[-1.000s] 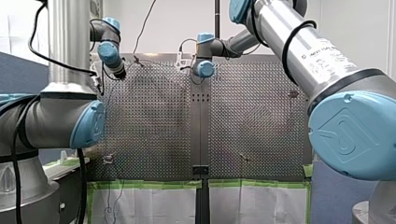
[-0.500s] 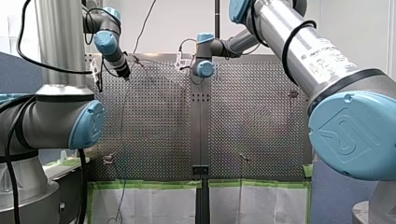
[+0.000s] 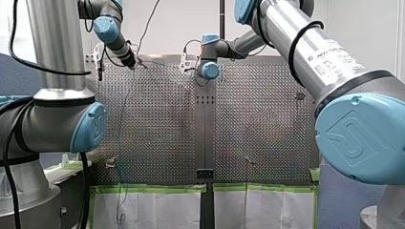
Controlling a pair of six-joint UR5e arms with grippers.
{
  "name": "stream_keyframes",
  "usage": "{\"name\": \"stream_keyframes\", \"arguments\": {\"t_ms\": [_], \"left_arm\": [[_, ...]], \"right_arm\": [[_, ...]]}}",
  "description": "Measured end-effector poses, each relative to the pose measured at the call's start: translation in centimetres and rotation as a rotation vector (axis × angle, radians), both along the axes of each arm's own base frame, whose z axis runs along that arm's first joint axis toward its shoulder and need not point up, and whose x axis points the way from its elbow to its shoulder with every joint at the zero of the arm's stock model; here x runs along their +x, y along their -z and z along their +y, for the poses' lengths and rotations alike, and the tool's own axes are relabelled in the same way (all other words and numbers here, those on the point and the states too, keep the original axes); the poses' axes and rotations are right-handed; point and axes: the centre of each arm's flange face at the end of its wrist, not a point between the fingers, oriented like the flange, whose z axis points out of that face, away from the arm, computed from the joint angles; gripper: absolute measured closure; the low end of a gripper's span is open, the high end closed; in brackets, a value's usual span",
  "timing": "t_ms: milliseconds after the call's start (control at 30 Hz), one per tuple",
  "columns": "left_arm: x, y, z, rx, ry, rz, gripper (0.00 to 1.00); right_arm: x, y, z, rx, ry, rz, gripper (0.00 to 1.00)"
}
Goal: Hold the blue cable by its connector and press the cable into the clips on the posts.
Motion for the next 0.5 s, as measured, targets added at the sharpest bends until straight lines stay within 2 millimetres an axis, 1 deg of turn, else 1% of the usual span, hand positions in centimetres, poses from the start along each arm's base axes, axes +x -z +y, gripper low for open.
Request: {"name": "stream_keyframes", "arguments": {"t_ms": [267, 500], "left_arm": [[0.8, -1.1, -0.2, 0.085, 0.021, -0.060, 0.00], [1.0, -1.4, -0.4, 0.123, 0.031, -0.071, 0.00]], "right_arm": [[0.0, 0.0, 0.0, 0.000, -0.001, -0.003, 1.00], [0.0, 0.0, 0.0, 0.001, -0.001, -0.003, 1.00]]}}
